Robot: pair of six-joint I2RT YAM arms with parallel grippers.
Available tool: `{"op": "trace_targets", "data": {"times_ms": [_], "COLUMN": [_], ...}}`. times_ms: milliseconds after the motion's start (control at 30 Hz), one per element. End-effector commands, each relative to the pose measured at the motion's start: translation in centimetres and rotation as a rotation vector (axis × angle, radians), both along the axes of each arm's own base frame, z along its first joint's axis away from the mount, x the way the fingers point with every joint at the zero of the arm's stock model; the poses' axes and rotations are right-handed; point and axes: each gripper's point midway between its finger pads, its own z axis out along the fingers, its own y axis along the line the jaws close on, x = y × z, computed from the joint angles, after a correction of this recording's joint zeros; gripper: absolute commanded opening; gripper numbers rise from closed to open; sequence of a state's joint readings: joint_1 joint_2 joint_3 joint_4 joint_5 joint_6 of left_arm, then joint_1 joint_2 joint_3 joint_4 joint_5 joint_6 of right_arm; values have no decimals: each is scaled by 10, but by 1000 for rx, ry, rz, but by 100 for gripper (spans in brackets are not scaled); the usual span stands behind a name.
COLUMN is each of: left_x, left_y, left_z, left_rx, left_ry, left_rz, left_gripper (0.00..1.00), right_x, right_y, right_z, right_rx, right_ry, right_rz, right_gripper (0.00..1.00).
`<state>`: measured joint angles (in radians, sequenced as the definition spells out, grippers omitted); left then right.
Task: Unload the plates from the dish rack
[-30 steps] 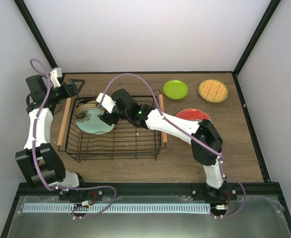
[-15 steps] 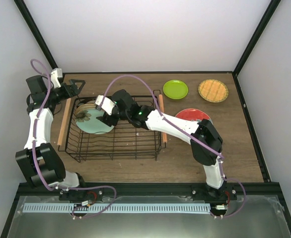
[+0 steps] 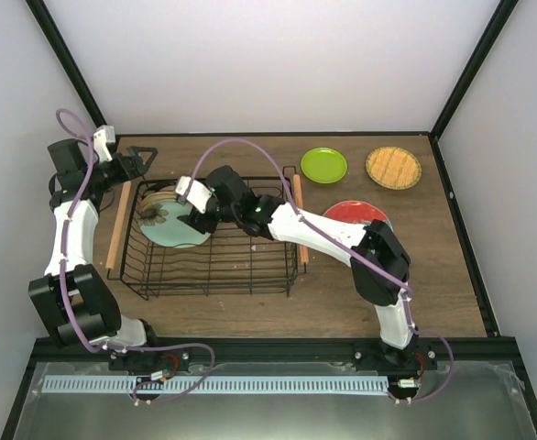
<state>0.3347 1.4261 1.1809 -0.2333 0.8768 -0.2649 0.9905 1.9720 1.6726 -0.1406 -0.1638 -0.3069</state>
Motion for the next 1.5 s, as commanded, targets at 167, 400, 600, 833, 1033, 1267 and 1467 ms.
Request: {"op": "trace_targets", "data": {"times_ms": [167,400,600,833,1033,1267,1467], "left_x": [-2,-2,-2,-2,-2,-2,-2], "left_y": [-4,-4,-4,-3,-3,-3,-3], "left_z": [0,-1,-4,-3,-4,-4,-5], "left_rx": [6,6,5,6,5,5,2], "left_ry": [-16,-14,-8,-11,-10,-9,-8], "left_rz": [-23,-24,-26,-25,-25,-25,-25], "left_gripper": [100,100,100,100,100,100,100], "right_x": [5,9,11,15,16,22,28], "right_y": [11,15,16,17,20,21,16], "right_z": [-21,-29,-34,-39,-39,-43,-28], "right_rx": [-23,-39,-47,-59,-55,-67,-59], "right_ry": [-3,1,5,1,0,-6,-44], "right_rz": [12,9,5,-8,-10,-32,-69], "right_gripper": [66,65,59,45,42,24,3]}}
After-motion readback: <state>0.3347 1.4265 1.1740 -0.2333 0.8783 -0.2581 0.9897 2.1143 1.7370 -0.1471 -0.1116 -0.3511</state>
